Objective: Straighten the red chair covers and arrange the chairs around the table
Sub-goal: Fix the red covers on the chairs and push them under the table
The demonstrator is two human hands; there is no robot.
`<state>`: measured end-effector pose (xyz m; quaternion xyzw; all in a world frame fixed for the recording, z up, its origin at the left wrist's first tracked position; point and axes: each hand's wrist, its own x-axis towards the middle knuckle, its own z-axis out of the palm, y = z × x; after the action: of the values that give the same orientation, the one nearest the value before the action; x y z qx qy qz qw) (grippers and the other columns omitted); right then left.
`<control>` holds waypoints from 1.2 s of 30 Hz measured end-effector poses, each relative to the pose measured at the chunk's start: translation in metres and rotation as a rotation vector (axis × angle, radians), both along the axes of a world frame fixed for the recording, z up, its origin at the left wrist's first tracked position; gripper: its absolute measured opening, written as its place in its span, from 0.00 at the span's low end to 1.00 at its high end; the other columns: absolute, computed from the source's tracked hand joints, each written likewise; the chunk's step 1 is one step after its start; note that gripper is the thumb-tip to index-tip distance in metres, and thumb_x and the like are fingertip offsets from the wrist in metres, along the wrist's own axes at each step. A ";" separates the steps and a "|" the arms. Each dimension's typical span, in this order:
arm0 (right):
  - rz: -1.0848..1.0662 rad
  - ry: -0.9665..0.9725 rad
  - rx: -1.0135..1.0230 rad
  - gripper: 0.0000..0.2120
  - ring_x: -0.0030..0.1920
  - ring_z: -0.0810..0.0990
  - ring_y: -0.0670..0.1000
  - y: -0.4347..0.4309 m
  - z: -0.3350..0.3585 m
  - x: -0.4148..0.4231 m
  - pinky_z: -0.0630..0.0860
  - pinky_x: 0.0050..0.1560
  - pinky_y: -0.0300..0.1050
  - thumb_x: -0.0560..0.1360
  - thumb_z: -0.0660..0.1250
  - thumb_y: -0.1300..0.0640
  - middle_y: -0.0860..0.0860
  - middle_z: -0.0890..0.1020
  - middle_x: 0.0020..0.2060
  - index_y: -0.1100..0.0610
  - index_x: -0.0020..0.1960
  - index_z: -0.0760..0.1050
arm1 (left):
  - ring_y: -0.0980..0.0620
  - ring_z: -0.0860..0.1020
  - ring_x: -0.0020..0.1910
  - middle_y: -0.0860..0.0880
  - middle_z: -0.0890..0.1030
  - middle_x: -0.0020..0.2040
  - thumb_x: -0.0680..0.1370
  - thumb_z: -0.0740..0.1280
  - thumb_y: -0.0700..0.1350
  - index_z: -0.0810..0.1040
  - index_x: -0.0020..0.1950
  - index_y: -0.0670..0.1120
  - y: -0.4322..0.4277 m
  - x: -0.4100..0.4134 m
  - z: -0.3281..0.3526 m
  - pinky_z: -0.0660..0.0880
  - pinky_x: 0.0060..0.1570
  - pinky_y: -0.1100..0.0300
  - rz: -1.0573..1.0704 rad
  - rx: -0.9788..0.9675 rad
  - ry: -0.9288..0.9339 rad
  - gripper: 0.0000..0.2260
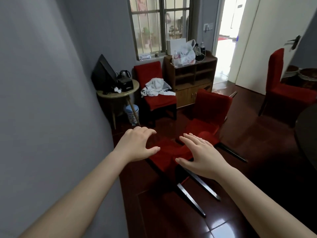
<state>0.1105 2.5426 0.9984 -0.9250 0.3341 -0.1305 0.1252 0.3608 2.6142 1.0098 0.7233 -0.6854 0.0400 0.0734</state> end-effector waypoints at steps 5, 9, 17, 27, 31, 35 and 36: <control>0.013 0.076 0.033 0.39 0.79 0.48 0.46 -0.036 -0.009 0.028 0.50 0.77 0.48 0.75 0.61 0.33 0.47 0.56 0.79 0.49 0.79 0.53 | 0.53 0.72 0.65 0.55 0.76 0.66 0.74 0.62 0.69 0.70 0.72 0.54 -0.028 0.030 -0.009 0.69 0.65 0.52 -0.002 0.010 0.017 0.31; 0.054 0.117 0.036 0.40 0.79 0.48 0.47 -0.082 -0.013 0.061 0.48 0.76 0.48 0.75 0.62 0.33 0.48 0.56 0.79 0.49 0.79 0.53 | 0.53 0.72 0.66 0.55 0.76 0.67 0.73 0.62 0.69 0.69 0.73 0.54 -0.056 0.059 -0.019 0.69 0.65 0.51 0.018 0.034 0.023 0.32; 0.169 0.159 0.075 0.41 0.79 0.52 0.50 -0.200 -0.022 0.159 0.51 0.76 0.49 0.74 0.63 0.34 0.50 0.56 0.79 0.49 0.80 0.53 | 0.53 0.71 0.67 0.55 0.75 0.68 0.74 0.62 0.70 0.68 0.74 0.55 -0.118 0.124 -0.039 0.67 0.67 0.50 0.146 0.119 0.073 0.33; 0.212 0.240 0.299 0.41 0.77 0.59 0.52 -0.289 -0.060 0.240 0.60 0.75 0.53 0.74 0.64 0.34 0.50 0.57 0.79 0.50 0.79 0.54 | 0.51 0.69 0.69 0.55 0.74 0.69 0.73 0.62 0.71 0.68 0.73 0.55 -0.182 0.196 -0.085 0.65 0.68 0.51 0.294 0.252 0.160 0.33; 0.165 0.237 0.428 0.39 0.76 0.60 0.51 -0.309 -0.080 0.251 0.61 0.74 0.51 0.74 0.65 0.34 0.48 0.58 0.78 0.47 0.78 0.57 | 0.52 0.69 0.69 0.55 0.74 0.69 0.74 0.62 0.70 0.67 0.74 0.55 -0.203 0.215 -0.104 0.66 0.68 0.51 0.291 0.326 0.196 0.32; 0.076 0.221 0.523 0.38 0.77 0.58 0.50 -0.332 -0.099 0.261 0.60 0.75 0.51 0.74 0.65 0.35 0.48 0.59 0.78 0.49 0.78 0.58 | 0.52 0.69 0.69 0.55 0.74 0.69 0.75 0.62 0.69 0.67 0.74 0.55 -0.240 0.244 -0.125 0.66 0.68 0.51 0.252 0.395 0.226 0.31; 0.051 0.226 0.533 0.38 0.77 0.58 0.50 -0.338 -0.103 0.264 0.60 0.75 0.52 0.75 0.65 0.35 0.49 0.60 0.78 0.49 0.78 0.58 | 0.53 0.70 0.69 0.55 0.74 0.68 0.75 0.62 0.69 0.67 0.74 0.56 -0.252 0.253 -0.130 0.66 0.68 0.51 0.232 0.412 0.230 0.31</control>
<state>0.3749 2.2041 0.8950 -0.8762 0.3452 0.0687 0.3291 0.6133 2.3627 0.8800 0.7966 -0.5787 -0.1748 -0.0028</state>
